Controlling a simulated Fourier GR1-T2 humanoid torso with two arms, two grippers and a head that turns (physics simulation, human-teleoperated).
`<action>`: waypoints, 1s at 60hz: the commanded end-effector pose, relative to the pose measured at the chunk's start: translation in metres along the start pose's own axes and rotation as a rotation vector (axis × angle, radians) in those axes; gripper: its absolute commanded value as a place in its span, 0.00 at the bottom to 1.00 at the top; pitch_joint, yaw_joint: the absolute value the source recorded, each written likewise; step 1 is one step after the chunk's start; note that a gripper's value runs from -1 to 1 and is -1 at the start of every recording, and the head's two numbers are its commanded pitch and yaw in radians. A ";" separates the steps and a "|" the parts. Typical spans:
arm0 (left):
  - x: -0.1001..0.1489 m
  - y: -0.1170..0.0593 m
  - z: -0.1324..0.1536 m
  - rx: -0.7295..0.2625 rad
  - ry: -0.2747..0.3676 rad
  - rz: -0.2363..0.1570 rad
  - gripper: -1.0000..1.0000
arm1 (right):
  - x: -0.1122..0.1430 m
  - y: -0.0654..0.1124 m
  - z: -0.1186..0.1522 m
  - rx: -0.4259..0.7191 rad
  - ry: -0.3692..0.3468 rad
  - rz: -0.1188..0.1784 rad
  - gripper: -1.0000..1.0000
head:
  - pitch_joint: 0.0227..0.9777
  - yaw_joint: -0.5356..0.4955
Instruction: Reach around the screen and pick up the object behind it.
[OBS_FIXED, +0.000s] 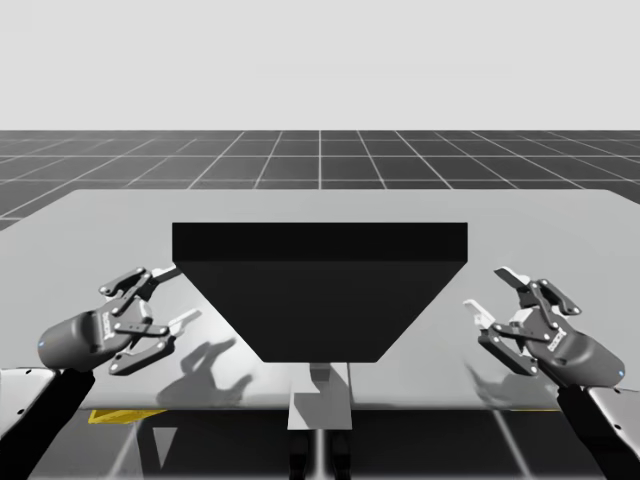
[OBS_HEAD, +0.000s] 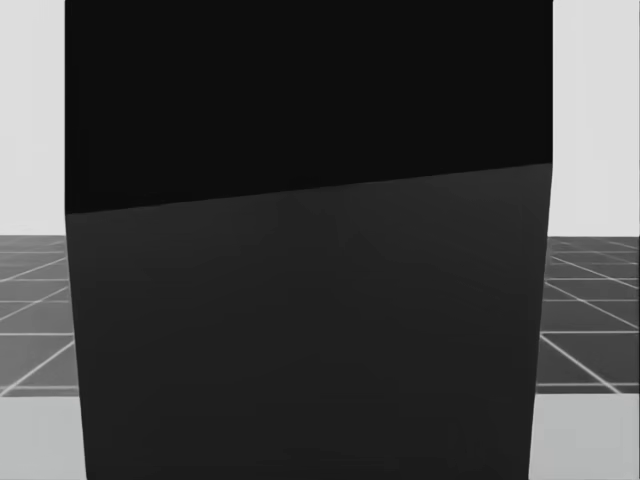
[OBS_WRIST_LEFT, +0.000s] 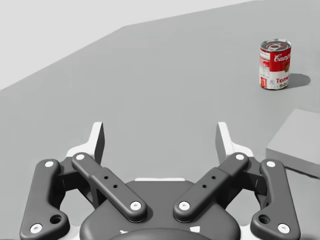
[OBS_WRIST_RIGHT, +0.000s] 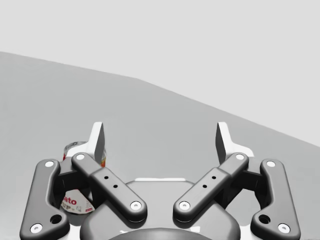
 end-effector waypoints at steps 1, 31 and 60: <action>-0.008 -0.009 0.008 -0.133 0.031 0.000 0.00 | -0.009 0.012 0.023 0.128 0.013 -0.036 0.00 | 0.14 0.50; -0.013 -0.010 0.001 -0.224 0.068 -0.004 0.00 | -0.042 0.018 0.012 0.209 0.096 -0.072 0.00 | 0.15 0.49; -0.011 -0.009 -0.003 -0.233 0.059 -0.025 0.00 | -0.074 0.020 -0.058 0.281 0.184 -0.138 0.00 | 0.16 0.49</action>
